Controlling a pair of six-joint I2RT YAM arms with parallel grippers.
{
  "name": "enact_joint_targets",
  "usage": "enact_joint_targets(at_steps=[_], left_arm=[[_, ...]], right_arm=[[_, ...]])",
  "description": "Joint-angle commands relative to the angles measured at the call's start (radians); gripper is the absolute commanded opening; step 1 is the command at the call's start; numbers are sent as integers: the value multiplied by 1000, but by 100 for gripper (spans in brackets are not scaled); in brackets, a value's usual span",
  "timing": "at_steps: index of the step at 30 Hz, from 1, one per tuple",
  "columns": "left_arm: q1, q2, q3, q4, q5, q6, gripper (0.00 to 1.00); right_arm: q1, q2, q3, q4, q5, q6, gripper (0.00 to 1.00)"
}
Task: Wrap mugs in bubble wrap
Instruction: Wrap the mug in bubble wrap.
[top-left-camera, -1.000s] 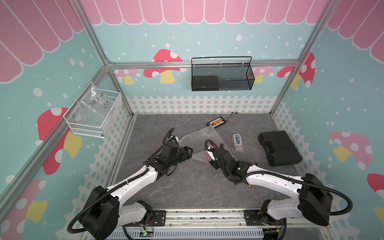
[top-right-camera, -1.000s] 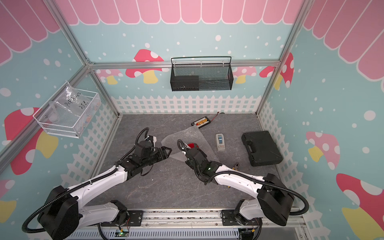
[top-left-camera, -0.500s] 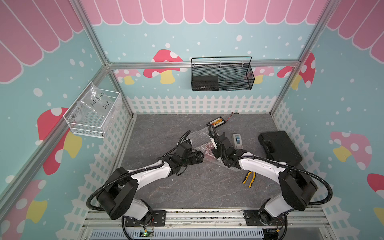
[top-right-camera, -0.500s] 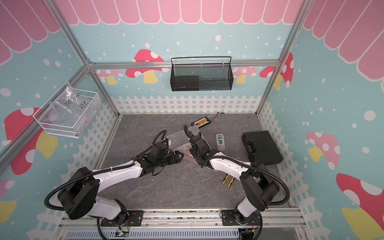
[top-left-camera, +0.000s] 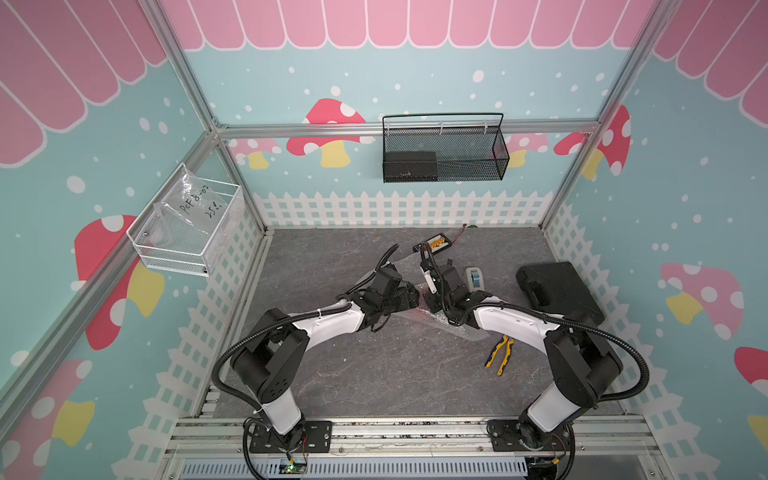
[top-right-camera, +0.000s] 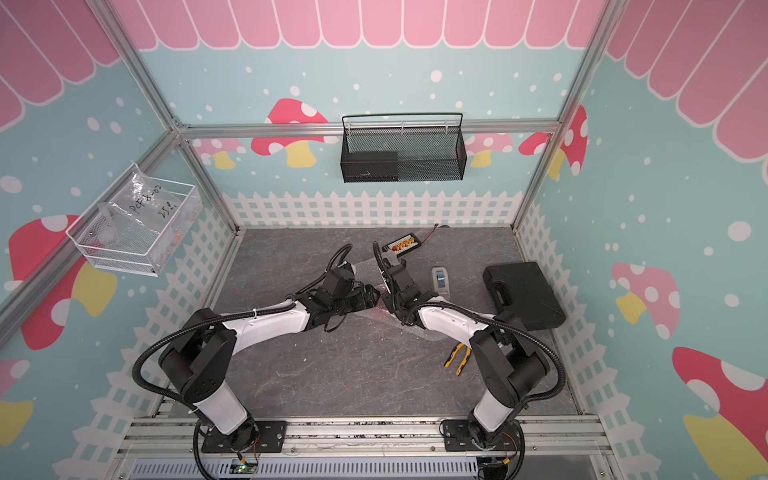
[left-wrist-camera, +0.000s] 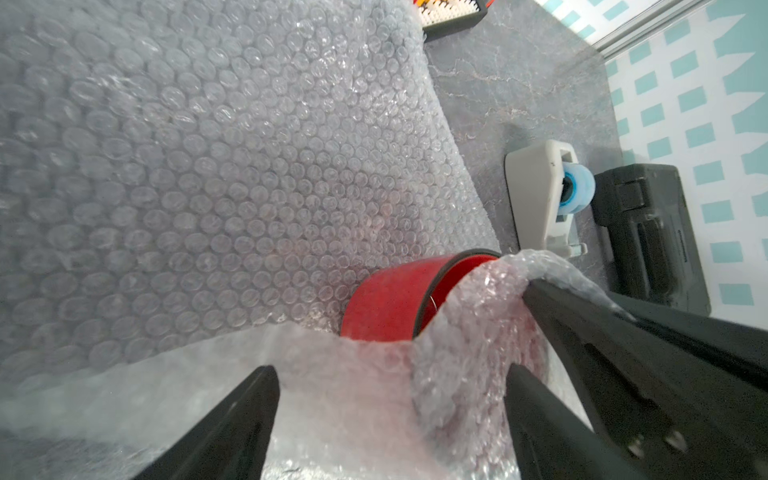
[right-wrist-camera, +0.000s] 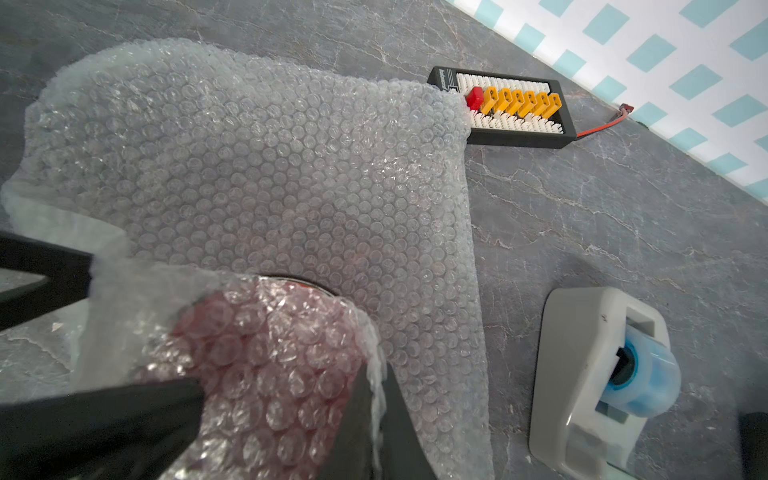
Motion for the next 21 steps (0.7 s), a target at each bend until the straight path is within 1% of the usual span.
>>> enact_joint_targets(at_steps=[1, 5, 9, 10, 11, 13, 16, 18, 21], left_arm=[[-10, 38, 43, -83, -36, -19, 86], [-12, 54, 61, -109, -50, -19, 84], [-13, 52, 71, -121, -54, -17, 84], [-13, 52, 73, -123, -51, -17, 84], [-13, 50, 73, -122, -47, -19, 83], [-12, 24, 62, -116, -40, -24, 85], [14, -70, 5, -93, -28, -42, 90], [67, -142, -55, -71, 3, -66, 93], [183, -220, -151, -49, 38, -83, 96]], right_arm=[[-12, -10, 20, -50, 13, 2, 20], [-27, -5, 18, -72, -17, 10, 32], [-39, 45, 31, -81, -149, 1, 43], [-40, 60, 38, -84, -176, 0, 44], [-40, 71, 44, -90, -185, 2, 44], [-42, 93, 51, -97, -152, 8, 44], [-51, 107, 51, -106, -108, 9, 42], [-56, 101, 45, -106, -107, 6, 40], [-58, 97, 47, -106, -113, 2, 39]])
